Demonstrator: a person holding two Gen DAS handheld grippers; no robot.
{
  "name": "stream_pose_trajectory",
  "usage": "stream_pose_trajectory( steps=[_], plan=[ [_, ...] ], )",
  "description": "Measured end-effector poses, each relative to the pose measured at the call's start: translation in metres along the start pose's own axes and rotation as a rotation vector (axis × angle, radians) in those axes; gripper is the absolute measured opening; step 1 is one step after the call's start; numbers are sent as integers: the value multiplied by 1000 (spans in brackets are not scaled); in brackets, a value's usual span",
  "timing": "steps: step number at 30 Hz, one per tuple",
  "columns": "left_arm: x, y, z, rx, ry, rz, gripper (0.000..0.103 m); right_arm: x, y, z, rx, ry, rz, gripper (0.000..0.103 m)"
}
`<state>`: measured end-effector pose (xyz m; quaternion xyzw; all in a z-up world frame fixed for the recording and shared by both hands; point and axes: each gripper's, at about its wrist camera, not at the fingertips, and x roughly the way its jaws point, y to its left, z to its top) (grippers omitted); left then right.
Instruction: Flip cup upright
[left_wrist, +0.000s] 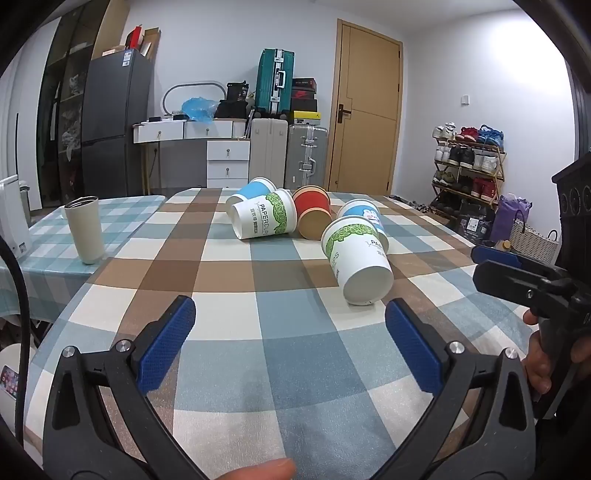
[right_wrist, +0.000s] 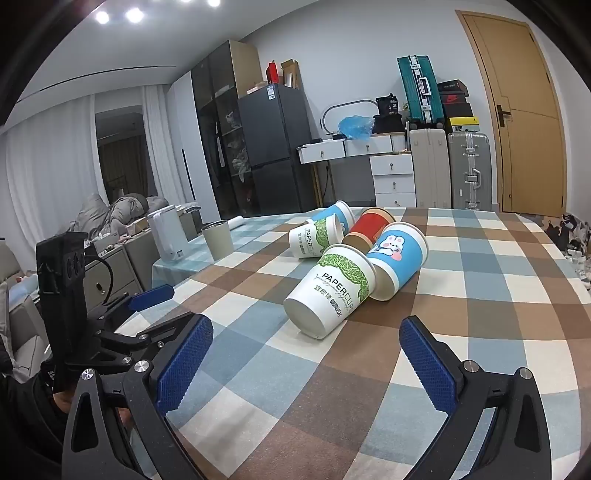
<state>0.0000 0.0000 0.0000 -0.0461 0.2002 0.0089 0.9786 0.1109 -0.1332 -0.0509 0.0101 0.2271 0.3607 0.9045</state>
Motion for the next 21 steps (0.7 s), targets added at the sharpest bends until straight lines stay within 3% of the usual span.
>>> stream_pose_trajectory(
  steps=[21],
  plan=[
    [0,0,0,2,-4,2,103,-1,-5,1,-8,-16,-23,103]
  ],
)
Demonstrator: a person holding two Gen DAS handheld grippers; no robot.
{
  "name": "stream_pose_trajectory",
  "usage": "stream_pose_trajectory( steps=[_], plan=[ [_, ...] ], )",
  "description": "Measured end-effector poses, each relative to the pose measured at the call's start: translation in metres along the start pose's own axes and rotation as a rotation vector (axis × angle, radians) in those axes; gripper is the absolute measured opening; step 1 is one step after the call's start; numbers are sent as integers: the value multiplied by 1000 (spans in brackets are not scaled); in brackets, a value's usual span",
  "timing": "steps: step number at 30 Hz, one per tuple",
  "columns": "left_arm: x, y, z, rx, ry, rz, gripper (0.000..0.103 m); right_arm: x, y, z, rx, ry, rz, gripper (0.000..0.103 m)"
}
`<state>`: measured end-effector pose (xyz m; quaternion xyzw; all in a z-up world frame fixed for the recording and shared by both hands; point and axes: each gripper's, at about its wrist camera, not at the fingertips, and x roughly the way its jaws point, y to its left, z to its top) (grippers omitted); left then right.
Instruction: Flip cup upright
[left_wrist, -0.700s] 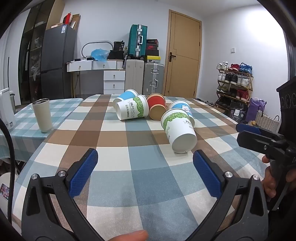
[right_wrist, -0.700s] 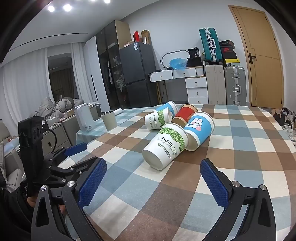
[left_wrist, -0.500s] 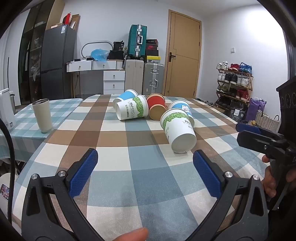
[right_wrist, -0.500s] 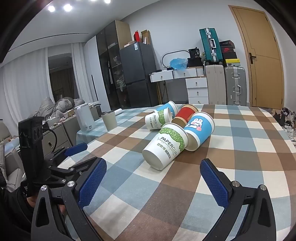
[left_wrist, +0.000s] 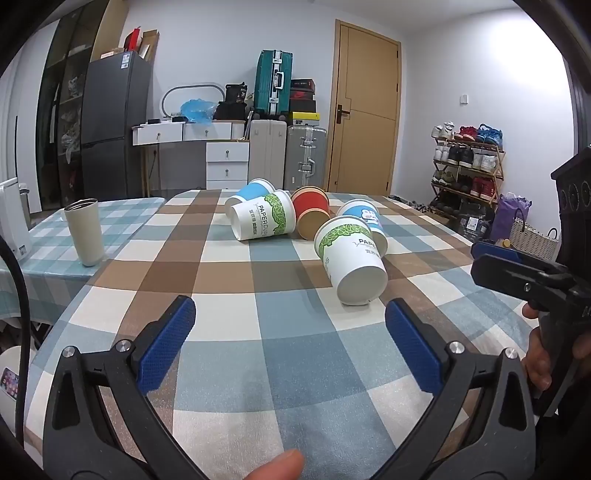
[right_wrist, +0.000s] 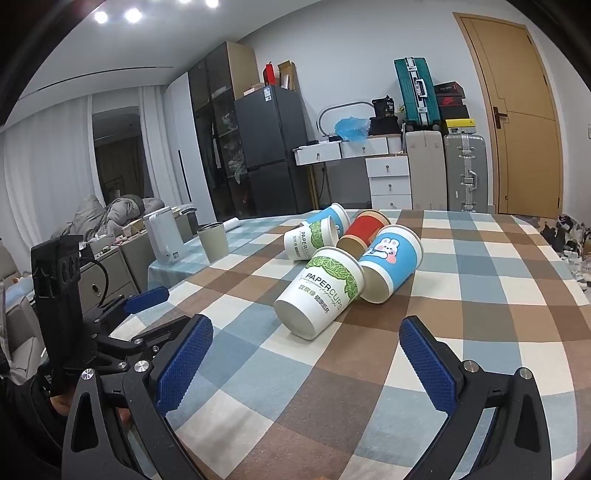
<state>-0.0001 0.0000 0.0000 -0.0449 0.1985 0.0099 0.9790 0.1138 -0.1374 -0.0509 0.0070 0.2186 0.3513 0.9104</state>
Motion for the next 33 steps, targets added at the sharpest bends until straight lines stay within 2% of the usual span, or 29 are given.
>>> stream_pose_trajectory(
  steps=[33],
  plan=[
    [0,0,0,5,-2,4,103,-3,-1,2,-7,-11,-12,103]
  ],
)
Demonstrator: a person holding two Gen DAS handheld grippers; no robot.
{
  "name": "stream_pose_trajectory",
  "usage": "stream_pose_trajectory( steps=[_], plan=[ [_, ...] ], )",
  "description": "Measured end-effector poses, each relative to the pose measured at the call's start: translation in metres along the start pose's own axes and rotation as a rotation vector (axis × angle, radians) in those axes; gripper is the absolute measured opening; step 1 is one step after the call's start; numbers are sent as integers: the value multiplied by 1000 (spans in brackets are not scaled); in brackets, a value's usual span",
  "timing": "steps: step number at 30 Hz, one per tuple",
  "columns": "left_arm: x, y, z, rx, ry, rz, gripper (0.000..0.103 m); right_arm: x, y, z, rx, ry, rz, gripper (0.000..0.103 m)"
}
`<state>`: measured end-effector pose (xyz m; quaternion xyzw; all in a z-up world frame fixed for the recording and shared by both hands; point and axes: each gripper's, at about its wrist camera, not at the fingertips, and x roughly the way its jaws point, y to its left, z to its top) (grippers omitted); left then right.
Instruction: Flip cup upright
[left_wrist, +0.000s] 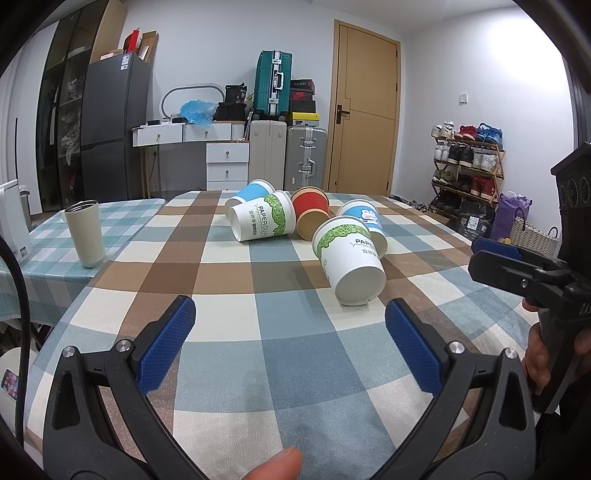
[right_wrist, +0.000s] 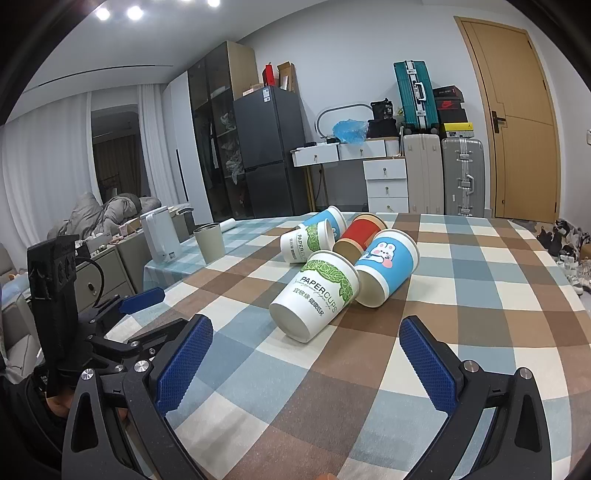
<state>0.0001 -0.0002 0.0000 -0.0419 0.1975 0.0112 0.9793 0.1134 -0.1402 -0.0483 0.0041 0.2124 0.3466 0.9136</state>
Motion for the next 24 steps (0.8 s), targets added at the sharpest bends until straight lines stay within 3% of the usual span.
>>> stream_pose_trajectory(
  steps=[24],
  plan=[
    [0,0,0,1,0,0,103,0,-2,0,5,11,-9,103]
  ],
)
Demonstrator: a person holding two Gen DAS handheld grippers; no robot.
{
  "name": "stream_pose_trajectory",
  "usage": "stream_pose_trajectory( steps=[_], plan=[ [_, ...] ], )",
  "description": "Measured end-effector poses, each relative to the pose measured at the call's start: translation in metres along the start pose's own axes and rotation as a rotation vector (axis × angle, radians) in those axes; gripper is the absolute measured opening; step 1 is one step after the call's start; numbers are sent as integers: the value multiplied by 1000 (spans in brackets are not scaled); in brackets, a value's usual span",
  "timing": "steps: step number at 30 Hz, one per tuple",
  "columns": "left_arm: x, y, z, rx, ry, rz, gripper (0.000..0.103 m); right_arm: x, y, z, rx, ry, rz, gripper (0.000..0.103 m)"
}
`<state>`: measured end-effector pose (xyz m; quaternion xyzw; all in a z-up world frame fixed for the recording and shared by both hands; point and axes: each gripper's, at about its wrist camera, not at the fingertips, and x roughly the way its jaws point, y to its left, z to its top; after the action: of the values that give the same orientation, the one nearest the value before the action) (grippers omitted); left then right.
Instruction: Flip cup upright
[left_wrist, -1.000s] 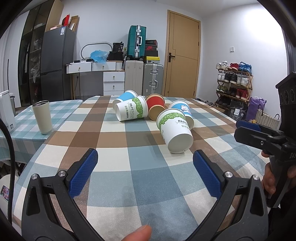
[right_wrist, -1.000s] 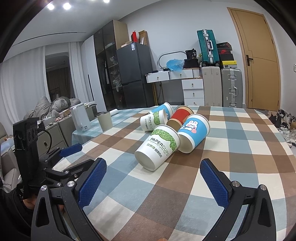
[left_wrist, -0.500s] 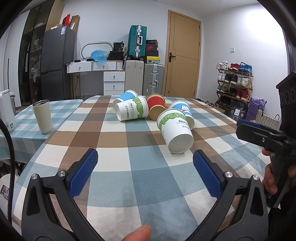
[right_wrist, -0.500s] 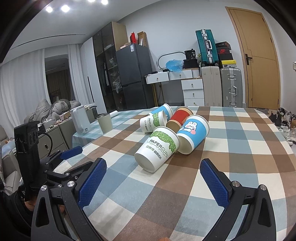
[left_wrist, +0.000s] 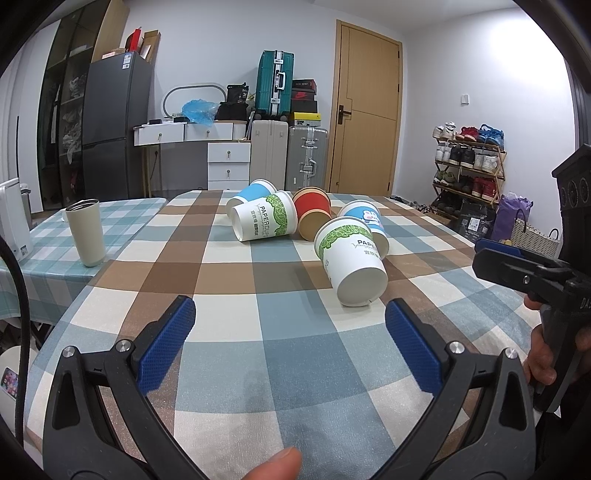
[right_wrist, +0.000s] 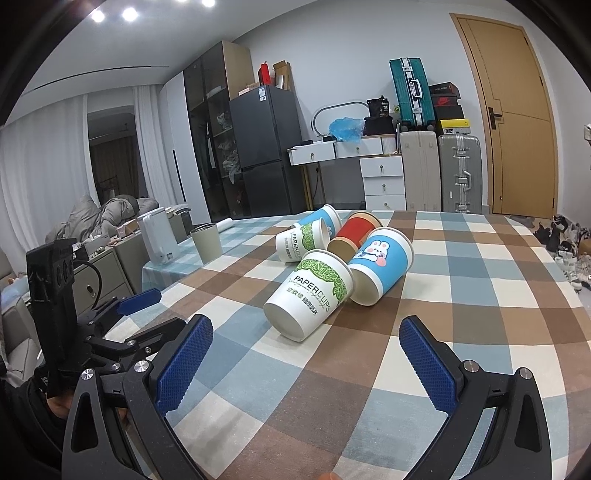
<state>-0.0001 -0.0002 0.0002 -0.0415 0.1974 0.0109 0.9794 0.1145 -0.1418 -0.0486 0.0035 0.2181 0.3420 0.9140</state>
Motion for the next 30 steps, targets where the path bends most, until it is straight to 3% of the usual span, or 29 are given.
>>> stream_pose_trajectory(
  steps=[30],
  plan=[
    [1,-6,9,17,14,-7,103,-4,-8,1,-2,10,-19,103]
  ],
)
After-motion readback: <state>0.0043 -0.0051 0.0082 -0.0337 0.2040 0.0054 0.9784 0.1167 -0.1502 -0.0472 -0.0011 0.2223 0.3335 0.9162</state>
